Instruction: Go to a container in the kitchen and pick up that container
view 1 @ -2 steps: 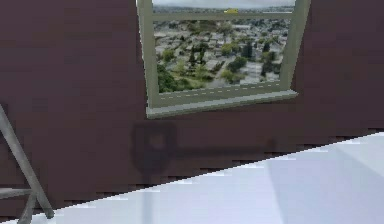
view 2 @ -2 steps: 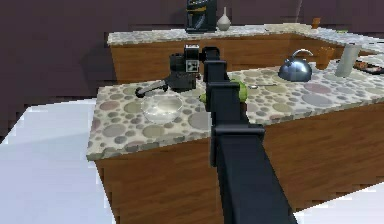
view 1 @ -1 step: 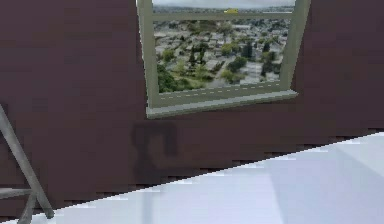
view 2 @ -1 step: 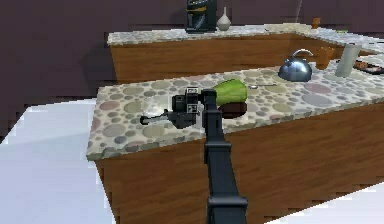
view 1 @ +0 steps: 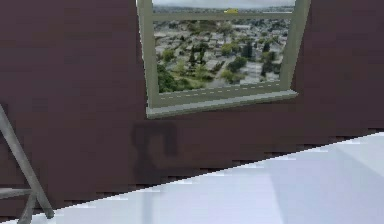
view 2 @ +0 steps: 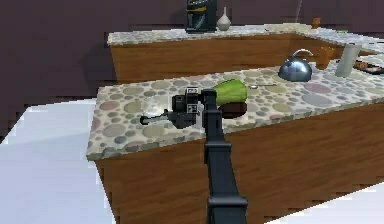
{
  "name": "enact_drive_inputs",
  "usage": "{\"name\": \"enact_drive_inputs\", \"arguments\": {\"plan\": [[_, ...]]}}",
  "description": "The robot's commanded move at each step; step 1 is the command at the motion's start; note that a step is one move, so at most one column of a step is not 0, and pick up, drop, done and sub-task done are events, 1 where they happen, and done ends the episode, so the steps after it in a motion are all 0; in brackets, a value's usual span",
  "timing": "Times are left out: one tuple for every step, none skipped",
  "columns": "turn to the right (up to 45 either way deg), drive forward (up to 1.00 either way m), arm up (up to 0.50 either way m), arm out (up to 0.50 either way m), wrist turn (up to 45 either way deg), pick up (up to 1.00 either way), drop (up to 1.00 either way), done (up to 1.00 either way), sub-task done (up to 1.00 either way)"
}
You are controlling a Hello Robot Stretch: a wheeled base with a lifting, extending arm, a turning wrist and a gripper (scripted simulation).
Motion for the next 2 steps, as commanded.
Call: {"name": "enact_drive_inputs", "arguments": {"plan": [[0.0, 0.00, 0.10, 0.00, 0.0, 0.00, 0.00, 0.00, 0.00], [0.0, 0.00, 0.00, 0.00, 0.0, 0.00, 0.00, 1.00, 0.00]]}}
